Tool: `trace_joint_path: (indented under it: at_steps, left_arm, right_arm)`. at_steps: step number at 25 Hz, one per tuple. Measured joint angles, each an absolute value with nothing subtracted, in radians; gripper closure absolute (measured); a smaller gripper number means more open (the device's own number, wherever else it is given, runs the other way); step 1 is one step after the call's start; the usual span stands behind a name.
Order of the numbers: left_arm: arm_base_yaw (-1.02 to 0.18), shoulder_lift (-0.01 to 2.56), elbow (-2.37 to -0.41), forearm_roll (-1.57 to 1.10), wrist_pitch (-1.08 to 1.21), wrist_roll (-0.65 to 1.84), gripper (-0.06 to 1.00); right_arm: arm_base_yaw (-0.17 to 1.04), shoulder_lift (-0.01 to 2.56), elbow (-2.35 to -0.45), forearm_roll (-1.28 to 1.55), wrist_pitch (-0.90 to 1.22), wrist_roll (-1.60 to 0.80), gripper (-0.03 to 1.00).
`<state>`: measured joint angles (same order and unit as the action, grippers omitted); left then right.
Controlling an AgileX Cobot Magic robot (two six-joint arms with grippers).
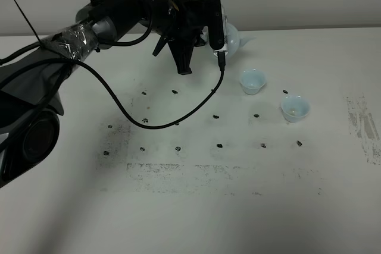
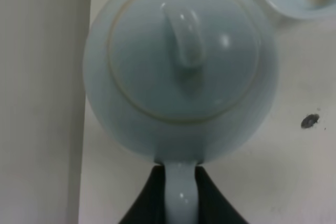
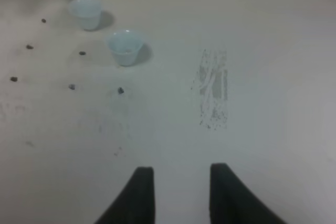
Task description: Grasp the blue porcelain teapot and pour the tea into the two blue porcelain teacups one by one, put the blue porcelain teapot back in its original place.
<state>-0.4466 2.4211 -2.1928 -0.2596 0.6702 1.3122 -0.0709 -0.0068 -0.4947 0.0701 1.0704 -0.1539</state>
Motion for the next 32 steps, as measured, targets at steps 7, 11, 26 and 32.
trace_joint_path:
  at_steps: [7, 11, 26, 32]
  left_arm:
    - [-0.457, 2.422, -2.193, -0.265, 0.667, 1.392, 0.91]
    - [-0.458, 2.430, -2.195, -0.265, 0.666, 1.476, 0.91]
    - [-0.458, 2.434, -2.198, -0.166, 0.663, 1.541, 0.91]
    - [-0.458, 2.434, -2.200, -0.144, 0.662, 1.571, 0.91]
  right_arm:
    - [-0.071, -0.007, -0.495, 0.070, 1.070, -0.154, 0.68]
    - [-0.071, -0.007, -0.495, 0.070, 1.070, -0.154, 0.68]
    - [-0.071, -0.007, -0.495, 0.070, 1.070, -0.154, 0.68]
    - [-0.071, -0.007, -0.495, 0.070, 1.070, -0.154, 0.68]
